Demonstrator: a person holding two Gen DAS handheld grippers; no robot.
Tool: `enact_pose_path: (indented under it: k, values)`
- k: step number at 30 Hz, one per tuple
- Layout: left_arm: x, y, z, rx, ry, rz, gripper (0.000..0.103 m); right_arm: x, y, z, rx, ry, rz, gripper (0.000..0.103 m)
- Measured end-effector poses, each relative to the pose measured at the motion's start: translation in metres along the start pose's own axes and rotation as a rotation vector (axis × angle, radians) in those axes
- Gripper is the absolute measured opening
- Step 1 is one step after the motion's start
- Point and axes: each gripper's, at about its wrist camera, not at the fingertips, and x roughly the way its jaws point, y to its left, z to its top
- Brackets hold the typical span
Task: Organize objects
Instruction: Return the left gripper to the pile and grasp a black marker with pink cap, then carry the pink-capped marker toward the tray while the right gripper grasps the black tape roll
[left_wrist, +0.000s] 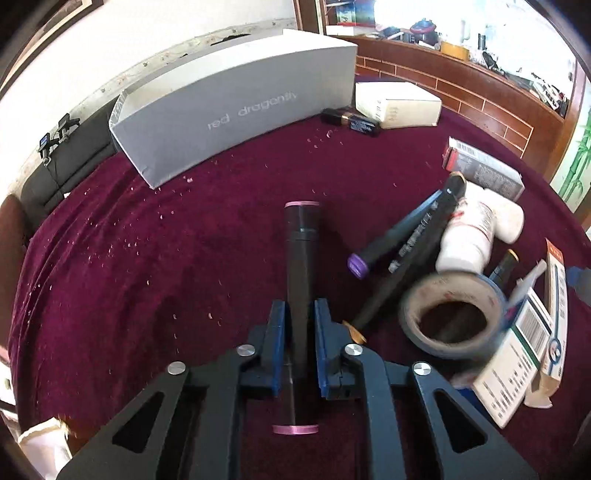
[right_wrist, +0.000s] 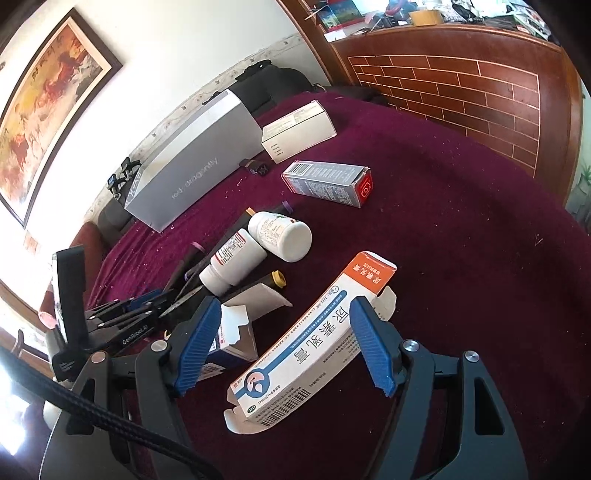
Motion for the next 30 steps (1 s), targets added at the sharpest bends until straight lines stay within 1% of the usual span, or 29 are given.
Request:
enact_pose_path:
  k: [4, 6, 7, 9, 11, 13, 16, 18, 19, 20, 22, 24, 27, 29, 30]
  values:
    - [-0.013, -0.003, -0.017, -0.024, 0.029, -0.032, 0.011, 0.001, -0.001, -0.001, 0.000, 0.009, -0.003, 0.073]
    - [-0.022, 0.004, -0.030, -0.067, 0.051, -0.071, 0.011, 0.001, -0.003, -0.001, 0.004, 0.011, -0.009, 0.073]
    - [-0.027, 0.006, -0.037, -0.081, 0.058, -0.069, 0.011, 0.002, -0.003, -0.001, 0.007, 0.014, -0.008, 0.073]
    - [-0.033, 0.006, -0.046, -0.096, 0.067, -0.052, 0.011, 0.004, -0.004, -0.002, 0.013, 0.026, -0.003, 0.074]
    - [-0.033, 0.003, -0.046, -0.092, 0.053, -0.033, 0.011, 0.008, -0.005, -0.002, 0.017, 0.047, -0.005, 0.074]
    - [-0.029, -0.001, -0.042, -0.091, 0.038, -0.008, 0.016, 0.010, -0.005, -0.003, 0.016, 0.056, -0.017, 0.074]
    - [-0.024, -0.012, -0.036, -0.060, 0.004, 0.043, 0.021, 0.007, -0.004, -0.004, 0.004, 0.035, -0.038, 0.074]
    - [-0.022, -0.014, -0.034, -0.055, -0.005, 0.065, 0.021, 0.007, -0.002, -0.004, -0.011, 0.030, -0.055, 0.074]
    - [-0.023, -0.013, -0.035, -0.060, 0.007, 0.064, 0.017, 0.007, 0.000, -0.005, -0.019, 0.031, -0.062, 0.074]
    - [-0.026, -0.009, -0.036, -0.085, 0.022, 0.036, 0.012, 0.008, 0.000, -0.006, -0.025, 0.031, -0.069, 0.074]
    - [-0.035, -0.002, -0.042, -0.128, 0.022, -0.008, 0.011, 0.008, 0.002, -0.006, -0.036, 0.029, -0.078, 0.074]
    - [-0.053, 0.003, -0.051, -0.158, 0.001, -0.027, 0.011, 0.007, 0.004, -0.006, -0.046, 0.021, -0.082, 0.074]
    - [-0.084, 0.012, -0.071, -0.218, -0.039, -0.081, 0.011, -0.005, 0.016, -0.007, -0.086, -0.023, -0.102, 0.074]
    - [-0.110, 0.016, -0.085, -0.247, -0.080, -0.109, 0.011, -0.013, 0.025, -0.005, -0.102, -0.010, -0.060, 0.074]
    - [-0.120, 0.018, -0.091, -0.264, -0.091, -0.126, 0.011, -0.017, 0.039, 0.000, -0.143, 0.018, -0.023, 0.074]
